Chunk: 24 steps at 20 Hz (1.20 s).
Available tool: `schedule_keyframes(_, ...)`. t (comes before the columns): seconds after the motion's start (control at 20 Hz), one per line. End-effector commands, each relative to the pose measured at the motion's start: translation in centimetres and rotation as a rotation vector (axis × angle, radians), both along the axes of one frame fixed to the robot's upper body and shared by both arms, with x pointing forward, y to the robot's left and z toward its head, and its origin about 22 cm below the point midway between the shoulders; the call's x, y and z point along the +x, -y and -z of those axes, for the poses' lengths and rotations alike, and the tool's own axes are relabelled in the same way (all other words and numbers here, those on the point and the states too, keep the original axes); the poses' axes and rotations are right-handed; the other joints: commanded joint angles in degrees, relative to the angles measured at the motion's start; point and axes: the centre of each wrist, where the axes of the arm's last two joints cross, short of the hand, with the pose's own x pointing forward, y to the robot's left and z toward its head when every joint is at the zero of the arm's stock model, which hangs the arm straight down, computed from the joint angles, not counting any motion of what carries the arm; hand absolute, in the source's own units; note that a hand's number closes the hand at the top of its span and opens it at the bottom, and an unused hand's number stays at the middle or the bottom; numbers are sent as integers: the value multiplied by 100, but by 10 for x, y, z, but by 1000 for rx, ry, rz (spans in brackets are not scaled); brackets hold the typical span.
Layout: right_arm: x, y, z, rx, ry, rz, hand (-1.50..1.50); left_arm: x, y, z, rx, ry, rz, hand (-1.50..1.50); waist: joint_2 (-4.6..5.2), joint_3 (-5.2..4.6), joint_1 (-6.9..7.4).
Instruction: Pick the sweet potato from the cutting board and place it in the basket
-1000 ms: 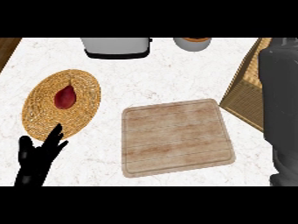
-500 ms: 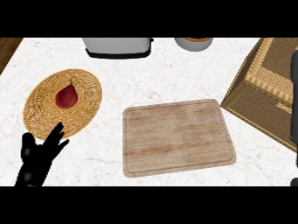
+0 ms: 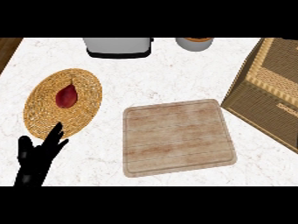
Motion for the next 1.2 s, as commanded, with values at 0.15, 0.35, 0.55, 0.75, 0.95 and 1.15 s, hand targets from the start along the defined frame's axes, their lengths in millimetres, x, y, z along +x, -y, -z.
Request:
schedule_keyframes(0.15,-2,36,45,44,19,6,150,-2,-5,19,10,-80,-28,0,40,-46,-6)
schedule_keyframes(0.35,-11,46,64,-39,-110,210,150,-2,15,18,11,-69,-21,0,32,-54,-50)
schedule_keyframes(0.55,-19,61,72,-86,-241,102,150,2,0,5,-8,-74,-28,0,22,-47,-35)
schedule_keyframes(0.75,-32,62,55,-167,-231,96,-150,-5,-3,11,-3,-74,-11,0,10,-50,-57)
schedule_keyframes(0.95,-37,67,51,-166,-186,93,-150,19,18,15,-5,-77,-23,0,20,-49,-70)
schedule_keyframes(1.15,-66,80,41,-132,-87,134,-150,-21,6,10,5,-100,-36,0,-2,-48,-65)
